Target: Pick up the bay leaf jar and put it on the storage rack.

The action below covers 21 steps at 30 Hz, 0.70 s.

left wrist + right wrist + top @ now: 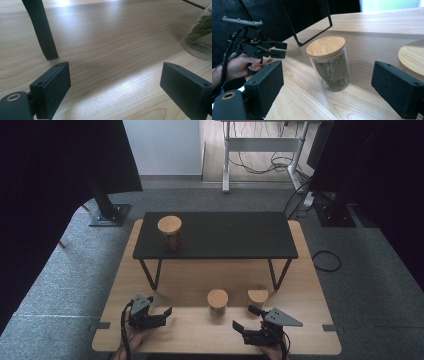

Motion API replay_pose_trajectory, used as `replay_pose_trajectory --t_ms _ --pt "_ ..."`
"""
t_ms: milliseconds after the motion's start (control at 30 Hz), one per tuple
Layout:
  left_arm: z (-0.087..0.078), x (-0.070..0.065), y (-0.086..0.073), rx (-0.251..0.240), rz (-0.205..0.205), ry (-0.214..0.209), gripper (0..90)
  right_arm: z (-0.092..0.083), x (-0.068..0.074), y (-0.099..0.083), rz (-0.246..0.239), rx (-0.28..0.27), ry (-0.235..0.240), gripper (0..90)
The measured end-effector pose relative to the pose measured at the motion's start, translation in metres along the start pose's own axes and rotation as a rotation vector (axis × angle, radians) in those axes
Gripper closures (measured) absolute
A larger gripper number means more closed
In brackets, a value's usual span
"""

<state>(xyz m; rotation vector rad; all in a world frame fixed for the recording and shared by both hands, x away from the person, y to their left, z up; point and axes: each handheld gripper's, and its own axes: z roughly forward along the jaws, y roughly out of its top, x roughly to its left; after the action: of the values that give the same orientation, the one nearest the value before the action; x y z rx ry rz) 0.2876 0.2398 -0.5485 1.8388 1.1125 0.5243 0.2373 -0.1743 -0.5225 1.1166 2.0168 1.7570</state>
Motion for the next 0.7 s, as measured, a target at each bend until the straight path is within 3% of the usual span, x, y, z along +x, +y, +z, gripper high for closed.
replay_pose_trajectory --t_ms 267,700 --pt "0.0 0.0 0.0 0.001 0.001 0.002 8.9 0.017 0.005 -0.001 -0.043 0.045 -0.012 10.4" --pt "0.0 -0.001 0.0 -0.002 0.005 0.013 8.7 0.042 0.011 -0.002 -0.056 0.077 -0.056 10.5"
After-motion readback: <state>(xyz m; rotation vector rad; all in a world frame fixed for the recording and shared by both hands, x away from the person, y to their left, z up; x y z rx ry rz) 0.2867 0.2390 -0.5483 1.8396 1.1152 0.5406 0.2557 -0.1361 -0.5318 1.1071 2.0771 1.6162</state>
